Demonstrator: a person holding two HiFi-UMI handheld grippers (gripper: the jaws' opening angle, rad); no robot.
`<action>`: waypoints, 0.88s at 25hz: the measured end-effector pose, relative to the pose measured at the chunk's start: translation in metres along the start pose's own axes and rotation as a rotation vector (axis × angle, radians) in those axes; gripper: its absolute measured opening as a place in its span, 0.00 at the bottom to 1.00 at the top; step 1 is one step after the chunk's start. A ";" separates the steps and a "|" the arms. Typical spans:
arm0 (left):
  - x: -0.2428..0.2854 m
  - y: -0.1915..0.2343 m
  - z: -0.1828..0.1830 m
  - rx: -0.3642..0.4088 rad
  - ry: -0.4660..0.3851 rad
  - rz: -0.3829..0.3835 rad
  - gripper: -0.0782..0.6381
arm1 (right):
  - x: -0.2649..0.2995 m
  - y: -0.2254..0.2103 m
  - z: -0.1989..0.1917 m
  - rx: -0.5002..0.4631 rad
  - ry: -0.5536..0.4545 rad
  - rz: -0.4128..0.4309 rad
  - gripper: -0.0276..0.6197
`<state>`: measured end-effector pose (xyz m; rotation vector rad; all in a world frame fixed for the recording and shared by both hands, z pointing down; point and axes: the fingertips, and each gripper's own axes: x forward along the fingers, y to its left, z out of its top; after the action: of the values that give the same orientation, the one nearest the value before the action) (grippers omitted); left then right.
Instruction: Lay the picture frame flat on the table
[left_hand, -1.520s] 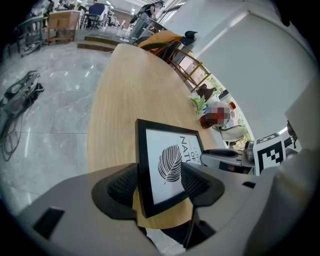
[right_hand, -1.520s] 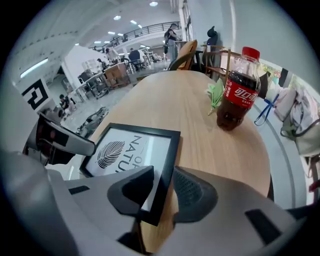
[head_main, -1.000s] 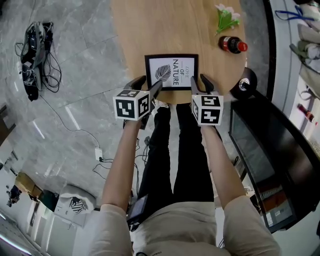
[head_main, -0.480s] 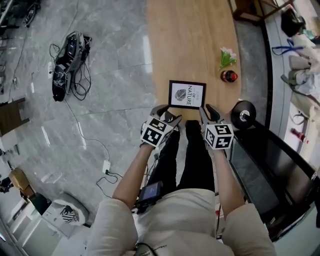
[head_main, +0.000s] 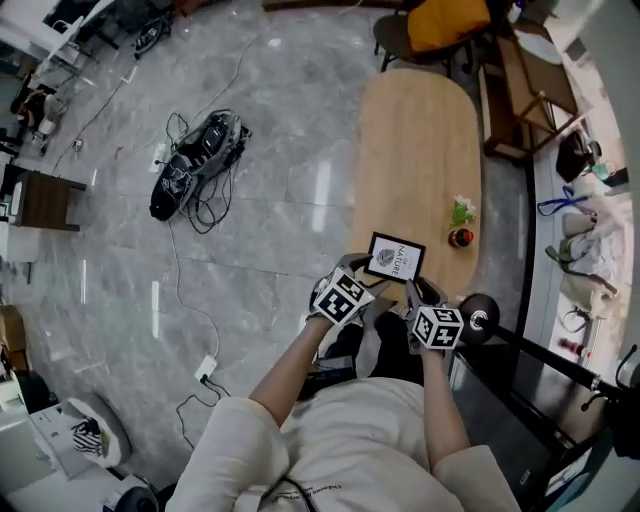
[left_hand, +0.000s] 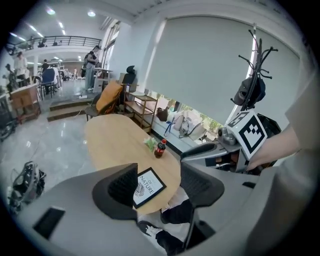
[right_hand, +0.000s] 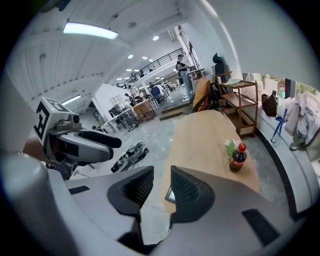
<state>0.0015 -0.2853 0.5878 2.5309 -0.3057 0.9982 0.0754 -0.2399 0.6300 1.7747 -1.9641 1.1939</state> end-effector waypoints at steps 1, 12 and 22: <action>-0.012 -0.007 0.002 -0.012 -0.016 0.001 0.49 | -0.009 0.008 0.001 -0.012 -0.002 -0.001 0.23; -0.075 -0.054 -0.001 -0.129 -0.119 0.113 0.49 | -0.065 0.049 0.004 -0.113 0.009 0.093 0.23; -0.083 -0.122 -0.014 -0.218 -0.195 0.256 0.38 | -0.116 0.041 -0.003 -0.172 -0.024 0.175 0.23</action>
<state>-0.0247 -0.1651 0.5048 2.4305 -0.7690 0.7567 0.0640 -0.1575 0.5390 1.5682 -2.2010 1.0209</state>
